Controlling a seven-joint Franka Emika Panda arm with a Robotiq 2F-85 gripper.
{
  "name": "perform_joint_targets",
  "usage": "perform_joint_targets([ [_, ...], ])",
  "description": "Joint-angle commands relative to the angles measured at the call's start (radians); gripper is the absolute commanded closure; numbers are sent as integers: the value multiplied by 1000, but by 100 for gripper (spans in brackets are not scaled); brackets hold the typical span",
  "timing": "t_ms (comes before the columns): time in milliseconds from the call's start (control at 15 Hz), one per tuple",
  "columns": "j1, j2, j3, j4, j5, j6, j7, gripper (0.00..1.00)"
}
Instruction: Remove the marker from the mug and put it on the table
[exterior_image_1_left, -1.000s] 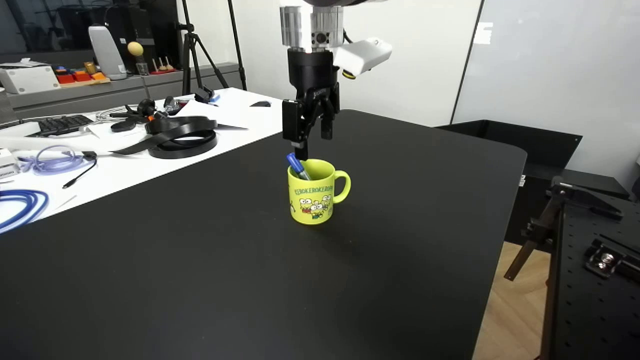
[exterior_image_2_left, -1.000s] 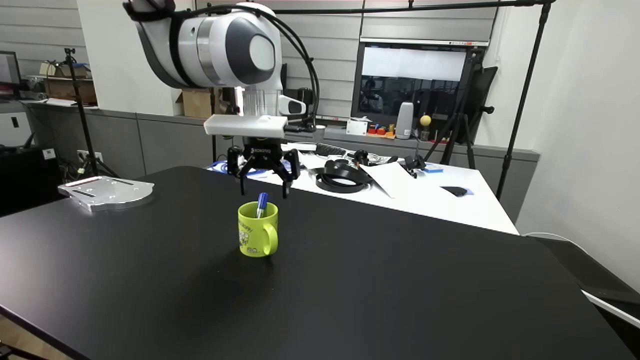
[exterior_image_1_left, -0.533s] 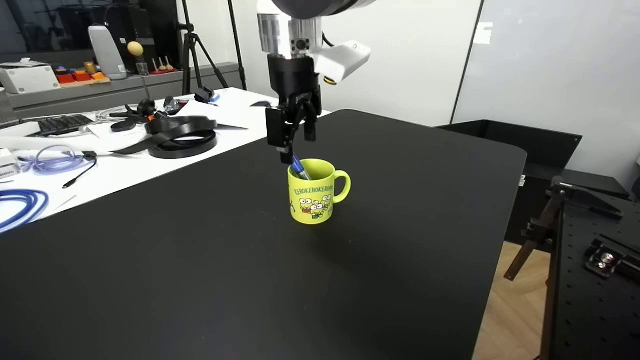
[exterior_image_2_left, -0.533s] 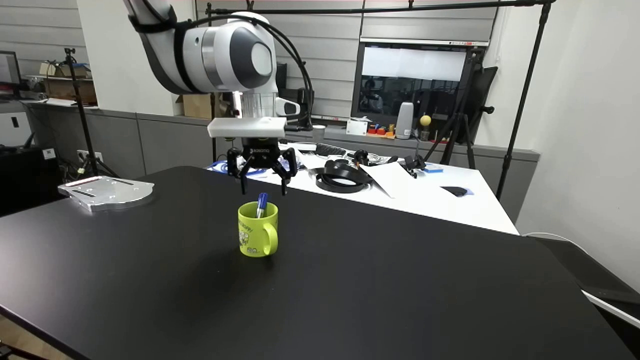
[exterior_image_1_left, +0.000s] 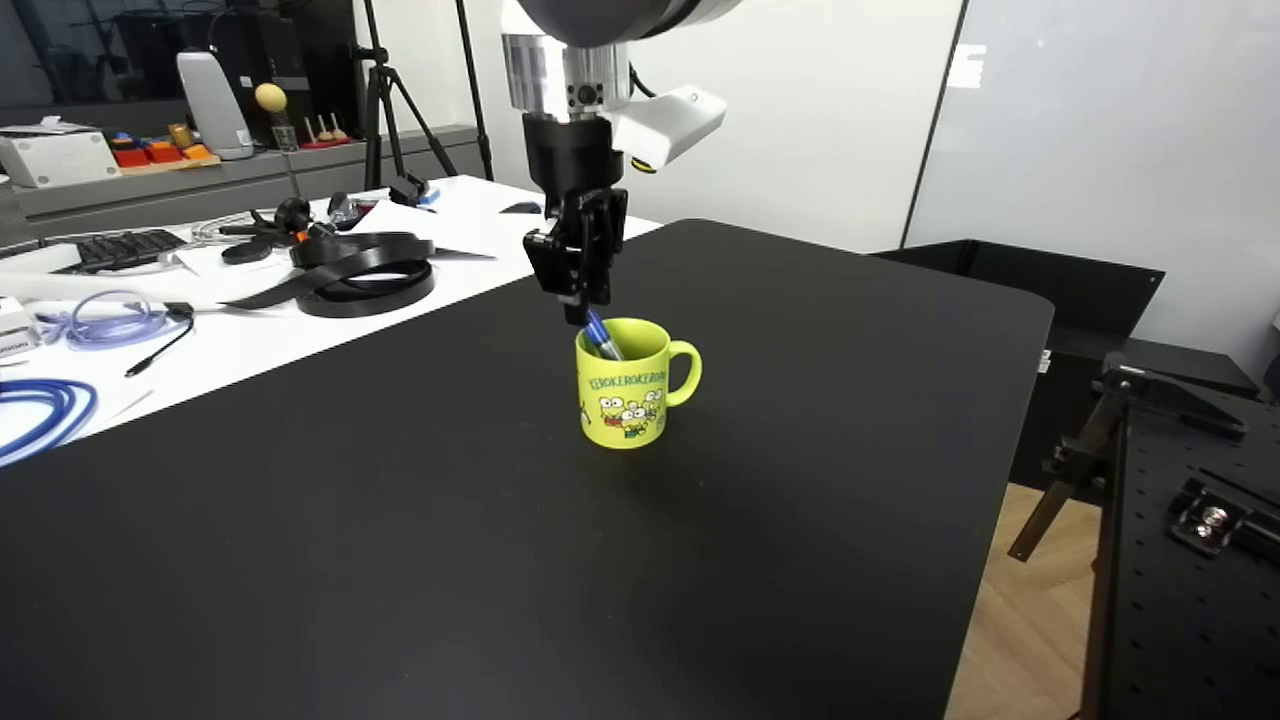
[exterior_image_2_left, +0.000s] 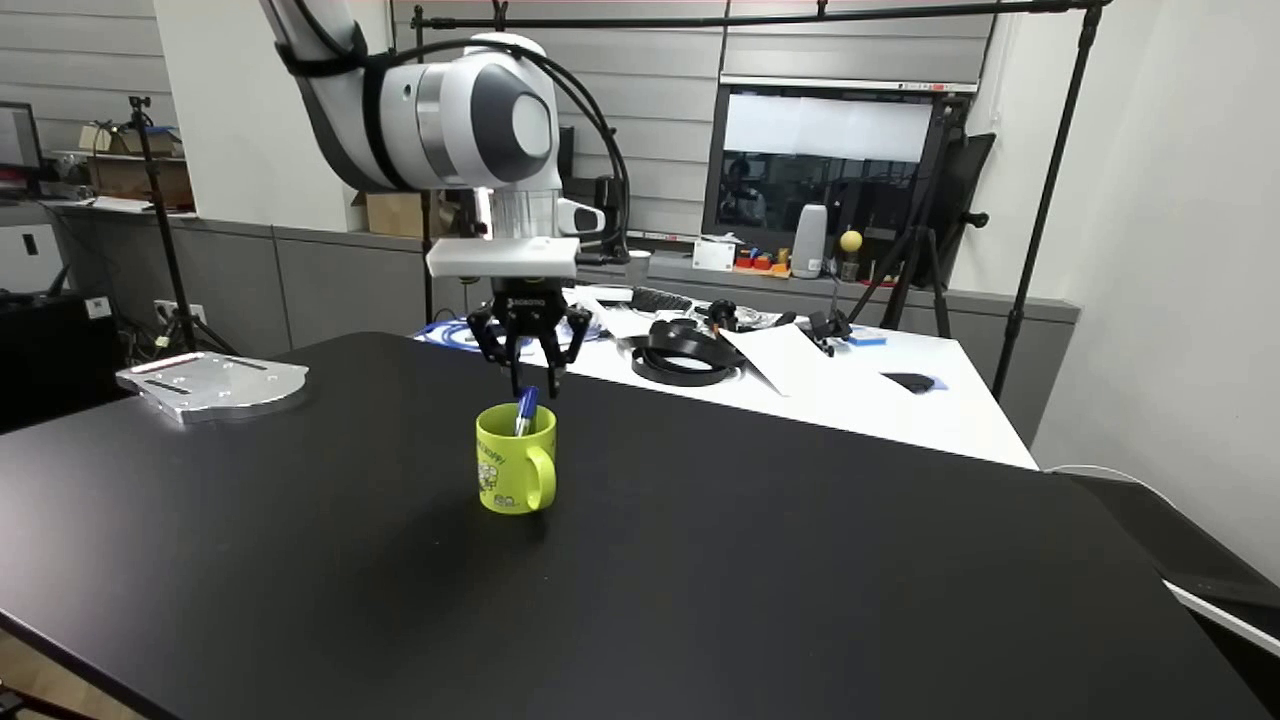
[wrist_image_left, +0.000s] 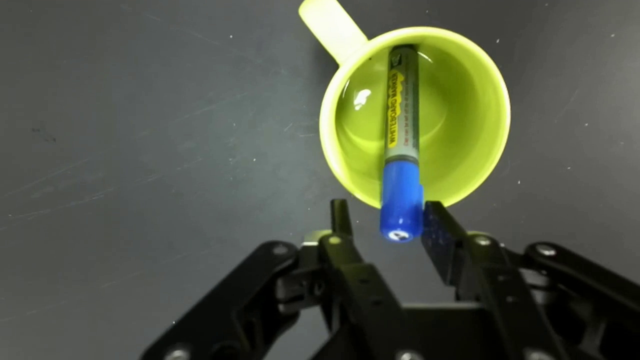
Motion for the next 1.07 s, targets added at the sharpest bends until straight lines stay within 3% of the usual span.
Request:
perform_joint_targets([
  [0, -6, 18, 3, 34, 13, -26, -14, 88],
  [133, -6, 18, 5, 35, 16, -30, -15, 98],
  [200, -12, 14, 12, 32, 27, -36, -21, 94],
  [733, 15, -90, -3, -7, 17, -72, 15, 94],
  [1000, 31, -184, 2, -7, 9, -187, 34, 94],
])
